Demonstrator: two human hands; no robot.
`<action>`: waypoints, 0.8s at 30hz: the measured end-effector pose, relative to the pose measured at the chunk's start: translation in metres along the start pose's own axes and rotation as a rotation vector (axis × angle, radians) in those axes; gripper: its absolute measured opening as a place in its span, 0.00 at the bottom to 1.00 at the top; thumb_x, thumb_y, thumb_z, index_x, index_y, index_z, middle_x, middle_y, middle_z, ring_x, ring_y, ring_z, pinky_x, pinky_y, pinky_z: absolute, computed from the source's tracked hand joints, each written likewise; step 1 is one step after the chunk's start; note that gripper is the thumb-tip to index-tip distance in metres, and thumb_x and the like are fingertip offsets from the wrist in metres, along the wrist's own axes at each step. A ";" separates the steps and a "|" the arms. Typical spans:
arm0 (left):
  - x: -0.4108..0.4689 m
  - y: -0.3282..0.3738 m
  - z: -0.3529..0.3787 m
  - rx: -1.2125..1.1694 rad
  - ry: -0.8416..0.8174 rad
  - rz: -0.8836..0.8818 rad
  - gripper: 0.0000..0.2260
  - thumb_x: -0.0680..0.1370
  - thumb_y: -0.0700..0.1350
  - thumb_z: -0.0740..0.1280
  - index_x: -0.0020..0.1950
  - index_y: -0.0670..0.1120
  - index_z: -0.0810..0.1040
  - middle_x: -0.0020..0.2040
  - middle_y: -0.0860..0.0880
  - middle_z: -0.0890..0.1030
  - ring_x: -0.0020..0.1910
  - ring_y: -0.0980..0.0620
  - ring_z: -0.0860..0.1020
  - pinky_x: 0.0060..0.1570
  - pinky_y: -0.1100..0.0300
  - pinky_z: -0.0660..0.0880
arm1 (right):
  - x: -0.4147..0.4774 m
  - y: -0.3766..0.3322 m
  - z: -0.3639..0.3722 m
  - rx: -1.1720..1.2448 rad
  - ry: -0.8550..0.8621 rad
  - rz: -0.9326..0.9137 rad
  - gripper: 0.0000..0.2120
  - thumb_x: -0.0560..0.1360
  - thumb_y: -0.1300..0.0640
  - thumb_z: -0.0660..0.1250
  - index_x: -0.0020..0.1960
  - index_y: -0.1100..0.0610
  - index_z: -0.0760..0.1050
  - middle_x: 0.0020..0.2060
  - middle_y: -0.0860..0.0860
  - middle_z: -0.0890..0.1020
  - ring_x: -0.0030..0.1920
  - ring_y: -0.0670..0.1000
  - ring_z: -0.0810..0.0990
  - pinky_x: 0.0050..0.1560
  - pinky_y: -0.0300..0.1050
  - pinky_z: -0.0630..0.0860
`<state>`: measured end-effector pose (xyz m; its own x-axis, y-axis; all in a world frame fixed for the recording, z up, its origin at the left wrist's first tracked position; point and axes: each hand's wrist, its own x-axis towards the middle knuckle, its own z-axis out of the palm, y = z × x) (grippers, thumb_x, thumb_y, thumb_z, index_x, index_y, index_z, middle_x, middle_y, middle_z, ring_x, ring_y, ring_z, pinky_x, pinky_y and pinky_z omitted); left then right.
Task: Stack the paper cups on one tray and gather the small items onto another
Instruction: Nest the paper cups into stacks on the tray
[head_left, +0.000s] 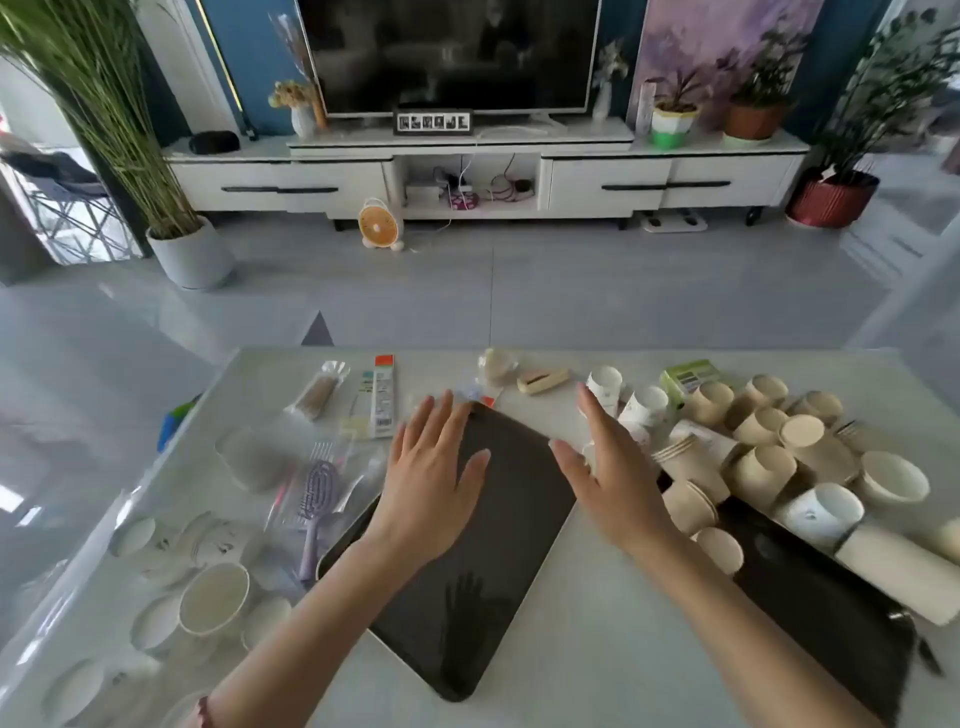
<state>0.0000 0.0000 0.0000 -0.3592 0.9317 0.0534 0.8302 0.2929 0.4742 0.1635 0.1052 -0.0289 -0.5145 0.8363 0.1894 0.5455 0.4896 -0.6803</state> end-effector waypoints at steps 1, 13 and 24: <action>-0.006 -0.010 0.018 0.018 -0.033 -0.015 0.25 0.81 0.54 0.52 0.76 0.52 0.51 0.77 0.54 0.48 0.77 0.54 0.42 0.74 0.55 0.43 | -0.009 0.012 0.014 0.037 -0.006 0.004 0.29 0.78 0.50 0.60 0.76 0.55 0.55 0.72 0.51 0.66 0.73 0.48 0.63 0.66 0.31 0.54; -0.045 -0.080 0.224 0.143 -0.215 -0.014 0.21 0.82 0.52 0.47 0.76 0.51 0.53 0.78 0.50 0.46 0.77 0.49 0.41 0.70 0.38 0.38 | -0.086 0.113 0.170 0.033 0.041 0.149 0.27 0.77 0.52 0.62 0.74 0.54 0.58 0.74 0.56 0.57 0.75 0.52 0.57 0.71 0.43 0.58; -0.095 -0.086 0.199 0.118 -0.247 0.105 0.20 0.82 0.50 0.51 0.73 0.48 0.64 0.77 0.48 0.56 0.76 0.49 0.52 0.75 0.51 0.49 | -0.109 0.082 0.169 0.007 -0.001 0.322 0.22 0.79 0.61 0.54 0.73 0.59 0.60 0.72 0.56 0.65 0.71 0.56 0.64 0.69 0.46 0.62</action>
<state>0.0477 -0.0714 -0.2212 -0.1660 0.9781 -0.1253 0.9066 0.2014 0.3707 0.1527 0.0124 -0.2250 -0.3171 0.9477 -0.0368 0.6755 0.1984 -0.7101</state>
